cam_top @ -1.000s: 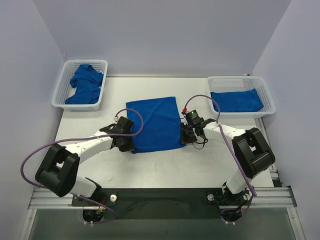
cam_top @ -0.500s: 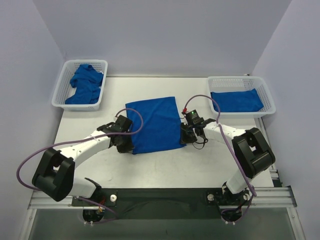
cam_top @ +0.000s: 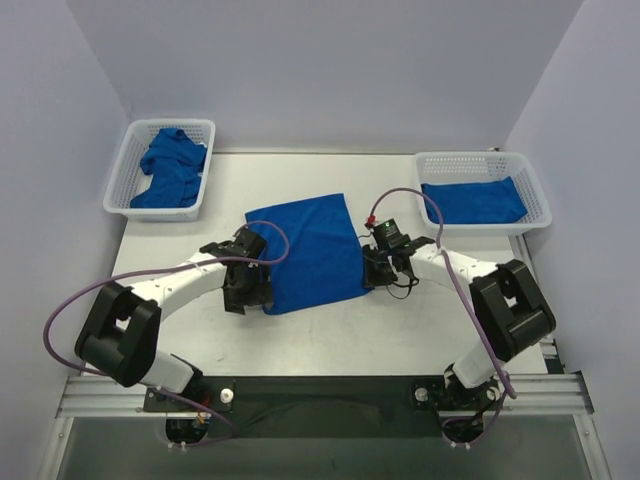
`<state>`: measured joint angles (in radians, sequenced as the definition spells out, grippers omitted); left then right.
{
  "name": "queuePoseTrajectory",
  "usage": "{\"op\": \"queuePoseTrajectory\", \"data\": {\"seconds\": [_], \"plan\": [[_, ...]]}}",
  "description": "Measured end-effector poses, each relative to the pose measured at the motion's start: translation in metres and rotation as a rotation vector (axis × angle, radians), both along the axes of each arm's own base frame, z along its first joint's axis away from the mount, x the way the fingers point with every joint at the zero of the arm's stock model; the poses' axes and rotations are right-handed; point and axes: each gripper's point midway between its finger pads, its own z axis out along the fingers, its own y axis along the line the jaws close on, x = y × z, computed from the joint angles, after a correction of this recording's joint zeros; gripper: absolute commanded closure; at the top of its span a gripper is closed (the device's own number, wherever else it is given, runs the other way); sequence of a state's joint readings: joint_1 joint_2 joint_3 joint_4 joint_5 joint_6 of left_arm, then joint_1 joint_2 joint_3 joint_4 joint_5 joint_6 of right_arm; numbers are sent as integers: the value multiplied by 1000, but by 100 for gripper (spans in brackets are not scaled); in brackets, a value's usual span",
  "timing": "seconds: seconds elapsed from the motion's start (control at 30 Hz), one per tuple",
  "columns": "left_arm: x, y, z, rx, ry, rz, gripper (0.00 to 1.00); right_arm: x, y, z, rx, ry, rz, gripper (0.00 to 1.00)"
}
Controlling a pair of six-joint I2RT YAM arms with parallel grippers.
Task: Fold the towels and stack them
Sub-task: Fold the towel
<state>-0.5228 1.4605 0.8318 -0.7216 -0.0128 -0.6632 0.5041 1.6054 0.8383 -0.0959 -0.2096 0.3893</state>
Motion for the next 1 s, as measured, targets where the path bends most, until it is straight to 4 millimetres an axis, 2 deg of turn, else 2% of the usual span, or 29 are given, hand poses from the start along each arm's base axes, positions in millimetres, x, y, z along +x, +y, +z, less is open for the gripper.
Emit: {"op": "queuePoseTrajectory", "data": {"seconds": [0.07,0.13,0.3,0.37,0.43,0.5,0.6,0.7,0.73,0.87,1.0], "plan": [[8,-2,9,-1,-29,-2,16,-2,-3,6,-14,-12,13,83],[18,-6,23,-14,-73,-5,19,-2,-3,16,-23,-28,31,82],[52,-24,60,-72,-205,-12,41,13,13,44,-3,-97,78,81],[62,-30,63,-87,-228,-15,43,19,19,49,4,-110,89,81],[71,-37,56,-92,-227,-19,44,25,23,48,3,-107,95,80],[77,-42,39,-84,-196,-30,43,26,25,37,-7,-82,99,79],[75,-42,11,-50,-131,-51,43,19,21,17,-36,-24,100,78],[70,-40,-4,-31,-97,-70,43,6,13,0,-65,29,101,78],[68,-39,-8,-27,-91,-76,43,0,9,-5,-73,48,99,78],[62,-42,-9,-51,-108,-95,41,-10,6,-6,-56,57,79,78],[45,-46,-8,-105,-119,-121,33,-37,-4,-6,-50,114,63,75]]}}
